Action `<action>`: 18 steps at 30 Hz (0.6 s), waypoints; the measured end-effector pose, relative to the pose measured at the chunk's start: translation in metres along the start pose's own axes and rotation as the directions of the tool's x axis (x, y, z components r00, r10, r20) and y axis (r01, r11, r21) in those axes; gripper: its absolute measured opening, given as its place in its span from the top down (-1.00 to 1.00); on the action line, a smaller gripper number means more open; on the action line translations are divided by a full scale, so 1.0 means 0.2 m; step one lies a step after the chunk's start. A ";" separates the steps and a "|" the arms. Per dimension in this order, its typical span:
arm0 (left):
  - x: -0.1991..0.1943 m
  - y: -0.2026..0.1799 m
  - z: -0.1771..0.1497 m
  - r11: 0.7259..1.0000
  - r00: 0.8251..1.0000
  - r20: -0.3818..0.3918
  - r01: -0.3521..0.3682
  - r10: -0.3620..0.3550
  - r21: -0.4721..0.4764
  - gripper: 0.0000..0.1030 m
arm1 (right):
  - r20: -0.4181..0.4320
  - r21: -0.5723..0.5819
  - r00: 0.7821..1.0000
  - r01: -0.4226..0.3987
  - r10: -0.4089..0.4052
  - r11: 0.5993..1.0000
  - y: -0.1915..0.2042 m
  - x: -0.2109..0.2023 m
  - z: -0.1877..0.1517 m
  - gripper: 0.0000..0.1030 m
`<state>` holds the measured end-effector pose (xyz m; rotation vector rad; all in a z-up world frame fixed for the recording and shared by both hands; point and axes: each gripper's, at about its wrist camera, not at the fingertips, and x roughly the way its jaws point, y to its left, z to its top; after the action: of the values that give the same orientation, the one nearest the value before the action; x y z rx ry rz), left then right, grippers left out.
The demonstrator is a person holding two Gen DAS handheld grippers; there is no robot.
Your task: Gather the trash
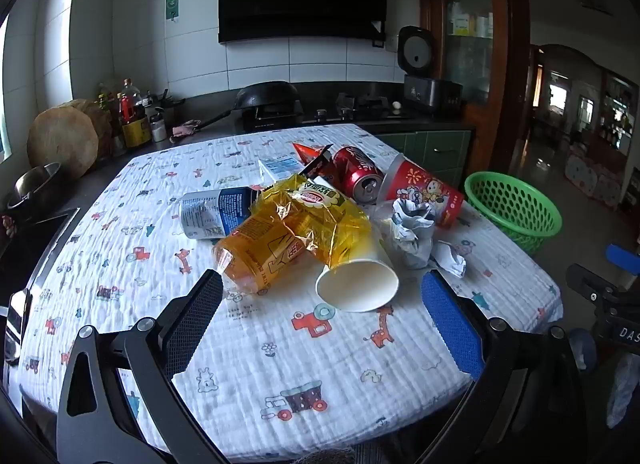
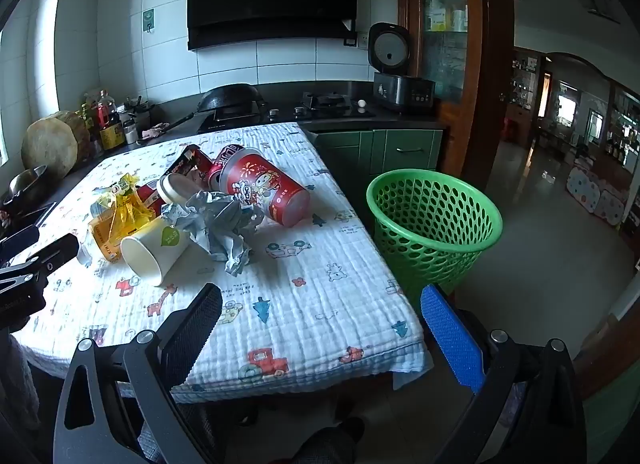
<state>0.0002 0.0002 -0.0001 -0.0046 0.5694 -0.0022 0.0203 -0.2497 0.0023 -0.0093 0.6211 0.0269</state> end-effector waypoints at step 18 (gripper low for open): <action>0.02 0.03 -0.03 1.000 1.000 -0.001 -0.009 0.009 -0.003 -0.90 | -0.004 0.001 1.000 -0.002 0.002 1.000 0.01 0.01 0.00 -0.88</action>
<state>0.0013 0.0063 -0.0069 -0.0051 0.5705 0.0078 0.0217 -0.2468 0.0006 -0.0076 0.6249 0.0287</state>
